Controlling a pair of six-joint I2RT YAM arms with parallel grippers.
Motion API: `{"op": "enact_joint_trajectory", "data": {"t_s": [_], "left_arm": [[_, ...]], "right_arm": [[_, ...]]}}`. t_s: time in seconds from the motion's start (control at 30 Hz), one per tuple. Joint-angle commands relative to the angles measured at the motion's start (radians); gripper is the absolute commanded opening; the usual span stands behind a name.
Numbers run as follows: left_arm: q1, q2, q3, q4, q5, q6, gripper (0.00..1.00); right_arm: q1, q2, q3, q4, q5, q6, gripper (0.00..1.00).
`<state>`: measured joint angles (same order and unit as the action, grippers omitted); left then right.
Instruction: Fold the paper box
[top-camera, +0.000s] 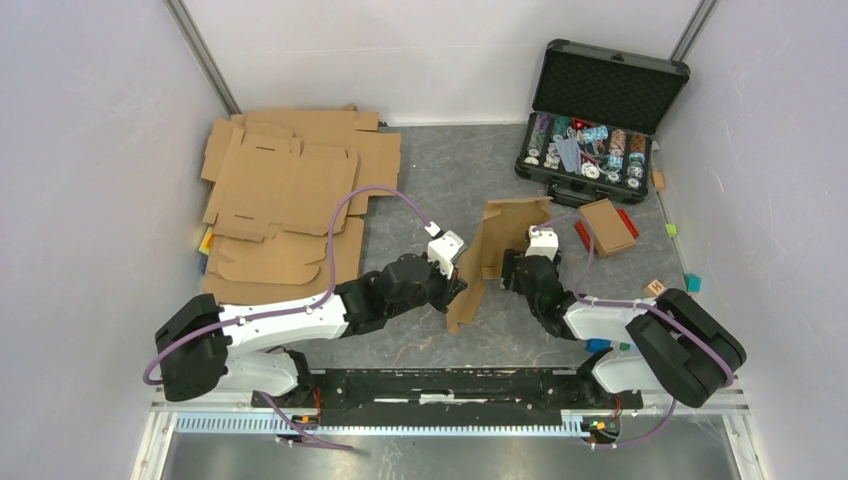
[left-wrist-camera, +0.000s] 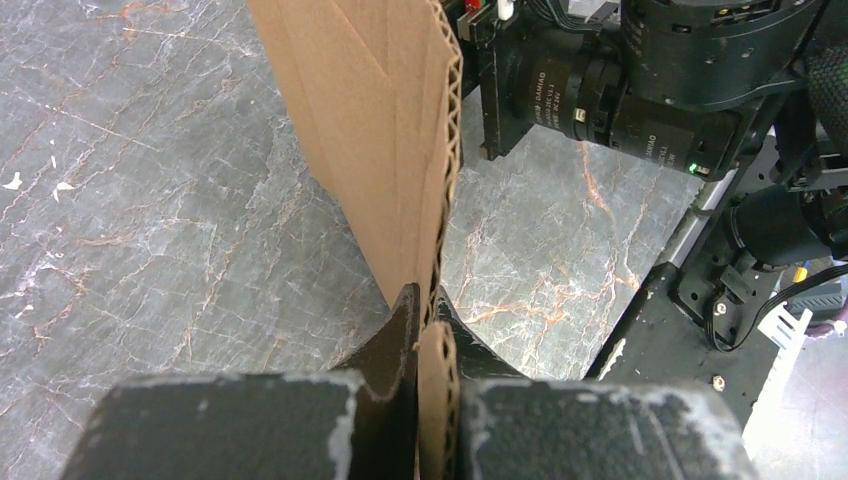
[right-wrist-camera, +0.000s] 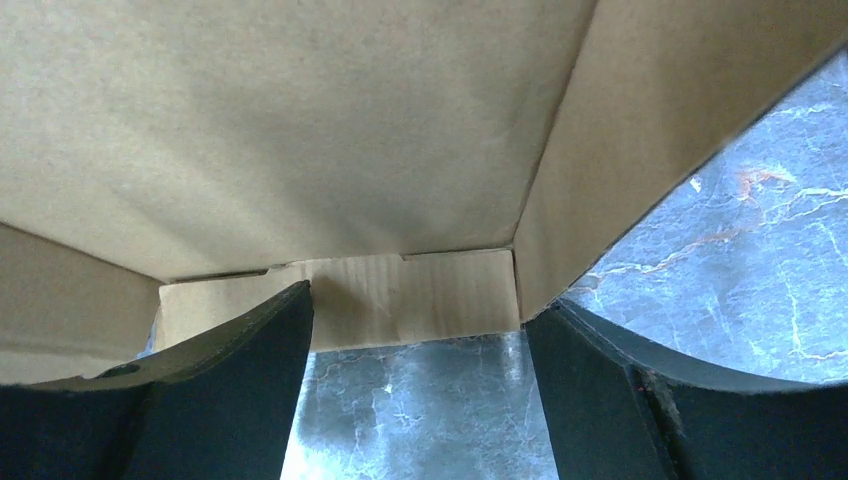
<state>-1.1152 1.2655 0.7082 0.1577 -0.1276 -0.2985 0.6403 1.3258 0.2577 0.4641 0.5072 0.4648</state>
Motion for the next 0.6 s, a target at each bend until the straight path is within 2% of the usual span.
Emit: {"op": "enact_joint_trajectory", "data": {"t_s": [0.0, 0.23, 0.47, 0.57], "left_arm": [[-0.017, -0.001, 0.012, -0.004, 0.053, -0.033, 0.02], [-0.017, 0.017, 0.018, 0.009, 0.059, -0.033, 0.02], [-0.017, 0.021, 0.022, 0.005, 0.047, -0.03, 0.03], [-0.015, 0.009, 0.021, -0.007, 0.026, -0.031, 0.03]], "right_arm": [[0.002, 0.047, 0.053, -0.032, 0.019, -0.008, 0.83], [0.076, 0.164, 0.158, -0.283, 0.193, -0.073, 0.85], [0.078, 0.057, 0.127, -0.21, 0.153, -0.064, 0.87], [0.073, -0.007, 0.149, -0.222, 0.116, -0.059, 0.94]]}}
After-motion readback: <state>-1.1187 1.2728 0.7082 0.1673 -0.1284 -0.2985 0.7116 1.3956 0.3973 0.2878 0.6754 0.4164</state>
